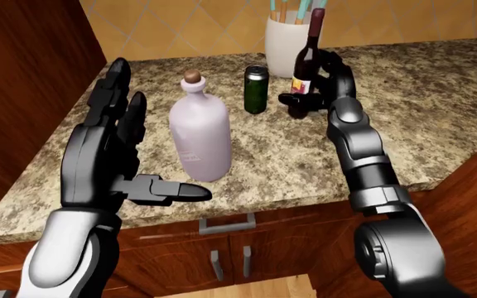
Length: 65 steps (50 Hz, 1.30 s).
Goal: Move the drinks to the dining counter.
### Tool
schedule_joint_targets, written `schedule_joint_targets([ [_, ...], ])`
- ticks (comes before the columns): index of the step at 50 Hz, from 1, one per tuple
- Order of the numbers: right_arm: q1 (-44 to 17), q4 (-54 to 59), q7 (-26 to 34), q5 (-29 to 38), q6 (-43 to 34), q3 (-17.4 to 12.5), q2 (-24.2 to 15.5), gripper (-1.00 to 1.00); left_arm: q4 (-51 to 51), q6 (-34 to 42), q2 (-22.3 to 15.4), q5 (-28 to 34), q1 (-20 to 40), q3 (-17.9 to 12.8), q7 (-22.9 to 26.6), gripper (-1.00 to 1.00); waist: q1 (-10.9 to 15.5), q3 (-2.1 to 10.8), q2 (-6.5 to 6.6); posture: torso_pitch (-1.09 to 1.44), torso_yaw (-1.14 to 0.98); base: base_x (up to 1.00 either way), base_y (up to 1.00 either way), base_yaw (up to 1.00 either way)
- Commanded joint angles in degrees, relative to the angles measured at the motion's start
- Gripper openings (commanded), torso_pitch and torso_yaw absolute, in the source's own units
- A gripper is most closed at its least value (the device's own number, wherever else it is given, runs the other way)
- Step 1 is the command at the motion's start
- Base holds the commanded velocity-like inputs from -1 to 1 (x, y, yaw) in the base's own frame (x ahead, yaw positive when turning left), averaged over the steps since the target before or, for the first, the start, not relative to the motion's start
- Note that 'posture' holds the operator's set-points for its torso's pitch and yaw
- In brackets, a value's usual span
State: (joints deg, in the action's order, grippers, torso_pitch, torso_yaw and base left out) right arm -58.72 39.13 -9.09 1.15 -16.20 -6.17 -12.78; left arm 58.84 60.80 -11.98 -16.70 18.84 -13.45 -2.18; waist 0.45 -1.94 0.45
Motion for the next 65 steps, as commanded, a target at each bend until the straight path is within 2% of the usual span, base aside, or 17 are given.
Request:
schedule_joint_targets([
  [1, -2.4, -1.1, 0.0, 0.3, 2.6, 0.0, -0.5, 0.42, 1.2, -1.8, -0.5, -0.1, 1.0, -0.4, -0.2, 1.00, 0.0, 1.40, 0.03, 0.00, 0.00, 0.00, 0.00, 0.00],
  [10, -3.4, 4.5, -0.5, 1.3, 5.8, 0.3, -0.1, 0.22, 1.2, -2.7, -1.4, -1.9, 0.2, -0.5, -1.5, 1.00, -0.1, 1.52, 0.10, 0.00, 0.00, 0.00, 0.00, 0.00],
  [20, -5.5, 12.9, -2.5, 2.6, 9.2, 0.2, -0.5, -0.16, 1.2, -3.3, -1.8, -2.7, -0.5, -0.9, -1.8, 1.00, 0.0, 1.57, 0.09, 0.00, 0.00, 0.00, 0.00, 0.00],
  [25, -5.6, 14.7, -3.2, 2.7, 9.8, 0.0, -0.9, -0.53, 1.2, -3.4, -2.8, -4.6, -0.6, -1.2, -3.1, 1.00, 0.1, 1.64, 0.05, 0.00, 0.00, 0.00, 0.00, 0.00],
  [28, -5.4, 14.8, -3.3, 2.7, 10.0, -0.1, -1.2, -0.62, 1.2, -3.8, -3.6, -6.0, -0.8, -1.1, -4.3, 1.00, 0.2, 1.69, 0.01, 0.00, 0.00, 0.00, 0.00, 0.00],
  [31, -4.5, 12.1, -3.0, 2.4, 8.3, -0.3, -1.6, -0.92, 1.2, -4.0, -4.0, -6.7, -0.9, -1.1, -5.0, 1.00, 0.3, 1.73, -0.05, 0.00, 0.00, 0.00, 0.00, 0.00],
  [33, -3.8, 9.6, -2.8, 2.1, 6.7, -0.5, -1.9, -1.00, 1.2, -4.0, -4.2, -7.1, -0.8, -1.1, -5.3, 1.00, 0.4, 1.75, -0.12, 0.00, 0.00, 0.00, 0.00, 0.00],
  [47, 5.9, -25.7, 2.0, -1.6, -15.4, -2.4, -4.0, -1.00, 1.2, -3.9, -7.2, -12.0, 0.1, -1.5, -9.3, 1.00, 0.9, 0.96, -0.50, 0.00, 0.00, 0.00, 0.00, 0.00],
  [61, 9.8, -42.2, 3.9, -2.8, -26.3, -3.2, -4.5, -1.00, 1.2, -4.5, -9.1, -13.9, 0.3, 0.2, -12.1, 1.00, 0.8, 0.36, -0.21, 0.00, 0.00, 0.00, 0.00, 0.00],
  [65, 9.9, -45.2, 4.2, -2.7, -28.2, -3.2, -4.4, -1.00, 1.2, -3.4, -7.5, -11.3, 1.3, 0.9, -10.6, 1.00, 0.7, 0.34, -0.25, 0.00, 0.00, 0.00, 0.00, 0.00],
])
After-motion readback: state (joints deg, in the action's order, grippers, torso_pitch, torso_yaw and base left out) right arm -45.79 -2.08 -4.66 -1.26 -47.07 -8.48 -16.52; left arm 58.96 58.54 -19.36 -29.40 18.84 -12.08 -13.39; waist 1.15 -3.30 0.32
